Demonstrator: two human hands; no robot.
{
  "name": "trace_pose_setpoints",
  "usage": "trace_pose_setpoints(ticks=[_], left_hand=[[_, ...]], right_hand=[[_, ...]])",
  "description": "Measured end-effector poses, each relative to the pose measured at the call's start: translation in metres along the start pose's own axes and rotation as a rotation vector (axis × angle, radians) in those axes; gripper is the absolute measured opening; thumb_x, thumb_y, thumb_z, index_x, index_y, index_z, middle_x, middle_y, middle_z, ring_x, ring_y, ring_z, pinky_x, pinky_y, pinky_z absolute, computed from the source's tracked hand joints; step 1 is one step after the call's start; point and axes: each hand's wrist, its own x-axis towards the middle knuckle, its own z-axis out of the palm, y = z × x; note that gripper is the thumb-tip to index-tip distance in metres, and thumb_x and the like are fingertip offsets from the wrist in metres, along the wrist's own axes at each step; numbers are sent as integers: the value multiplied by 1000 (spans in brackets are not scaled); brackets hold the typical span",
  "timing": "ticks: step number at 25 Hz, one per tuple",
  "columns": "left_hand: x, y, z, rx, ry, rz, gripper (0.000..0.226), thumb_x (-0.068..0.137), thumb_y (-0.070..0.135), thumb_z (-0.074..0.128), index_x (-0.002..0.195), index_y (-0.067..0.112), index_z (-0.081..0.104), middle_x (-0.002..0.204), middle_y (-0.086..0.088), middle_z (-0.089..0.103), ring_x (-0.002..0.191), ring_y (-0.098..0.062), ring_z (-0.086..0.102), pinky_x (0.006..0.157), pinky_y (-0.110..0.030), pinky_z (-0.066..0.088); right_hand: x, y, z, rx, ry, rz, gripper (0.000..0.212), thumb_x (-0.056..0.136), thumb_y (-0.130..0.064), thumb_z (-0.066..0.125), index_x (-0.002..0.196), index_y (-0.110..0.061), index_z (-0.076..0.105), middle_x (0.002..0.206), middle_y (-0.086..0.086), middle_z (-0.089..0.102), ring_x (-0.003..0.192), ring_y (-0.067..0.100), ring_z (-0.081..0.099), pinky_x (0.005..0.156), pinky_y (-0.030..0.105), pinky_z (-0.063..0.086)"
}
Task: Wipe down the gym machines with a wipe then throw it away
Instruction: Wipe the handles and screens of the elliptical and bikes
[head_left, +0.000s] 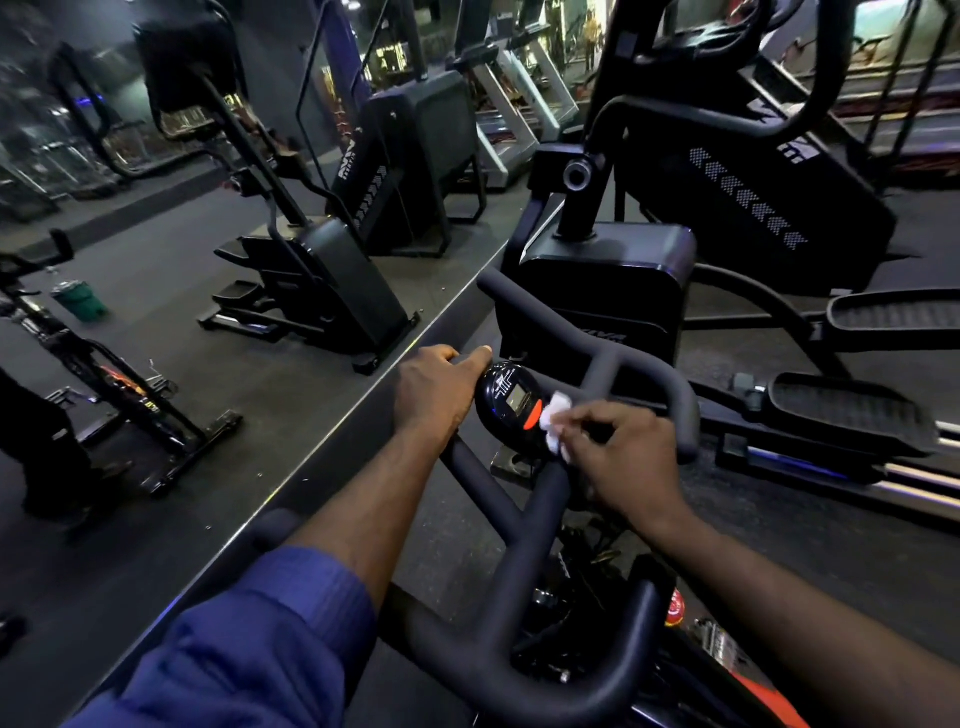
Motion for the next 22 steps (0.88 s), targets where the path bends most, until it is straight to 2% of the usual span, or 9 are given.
trace_pose_setpoints(ticks=[2, 4, 6, 8, 13, 15, 16, 19, 22], left_hand=[[2, -1, 1, -6, -2, -2, 60, 81, 75, 59, 76, 16, 69, 80, -5, 71, 82, -29, 68, 75, -37, 54], [2, 0, 0, -14, -26, -8, 68, 81, 82, 52, 77, 16, 68, 87, -9, 72, 88, -33, 68, 80, -39, 54], [0, 1, 0, 15, -53, 9, 83, 79, 92, 39, 90, 16, 72, 100, -13, 73, 97, -36, 68, 84, -41, 53], [-6, 2, -3, 81, -59, 40, 95, 80, 96, 26, 106, 18, 73, 112, -14, 72, 107, -38, 66, 86, -43, 48], [-19, 4, -17, 145, -154, 115, 89, 94, 86, 17, 131, 18, 60, 133, -18, 59, 125, -43, 57, 100, -49, 43], [-18, 3, -22, 150, -246, 144, 96, 91, 89, 12, 139, 18, 54, 139, -20, 54, 129, -44, 53, 105, -51, 41], [-14, 1, -21, 164, -293, 149, 106, 85, 94, 5, 145, 20, 51, 143, -21, 52, 131, -44, 50, 107, -52, 40], [3, -11, -14, 213, -393, 172, 135, 59, 104, -17, 156, 28, 40, 153, -19, 45, 137, -43, 43, 115, -53, 35], [-6, -9, -23, 207, -422, 151, 118, 73, 100, -8, 160, 31, 31, 161, -19, 35, 145, -42, 38, 119, -54, 34]], right_hand=[[20, -17, 1, -1, 70, -47, 12, 85, -20, 83, 92, -30, 82, 88, -14, 76, 85, -2, 70, 84, 16, 53], [28, -35, 13, -41, 20, -198, 18, 81, -8, 82, 90, -24, 82, 92, -8, 76, 88, 3, 68, 87, 13, 49], [31, -46, 20, -95, -35, -253, 22, 78, -1, 80, 89, -20, 80, 90, -7, 75, 86, 1, 67, 86, 14, 50], [37, -51, 17, -25, -41, -131, 24, 79, -1, 79, 91, -21, 75, 82, -11, 75, 79, -5, 67, 77, 12, 49], [25, -63, 12, -18, -145, -10, 30, 82, 0, 81, 106, -14, 69, 76, -8, 76, 69, -8, 68, 70, 12, 51], [24, -69, 15, 1, -104, 56, 29, 82, 3, 80, 103, -15, 70, 77, -4, 77, 63, -6, 67, 66, 18, 54], [21, -72, 18, -12, -61, 82, 27, 83, 2, 79, 101, -15, 70, 78, -4, 77, 63, -6, 66, 66, 14, 51], [-3, -80, 26, -130, -1, 50, 28, 88, 1, 71, 111, -15, 72, 90, -7, 73, 79, -4, 65, 72, -4, 38], [-9, -82, 20, -150, -94, 93, 51, 91, 4, 66, 140, -8, 58, 105, 1, 78, 99, 7, 69, 74, -7, 37]])
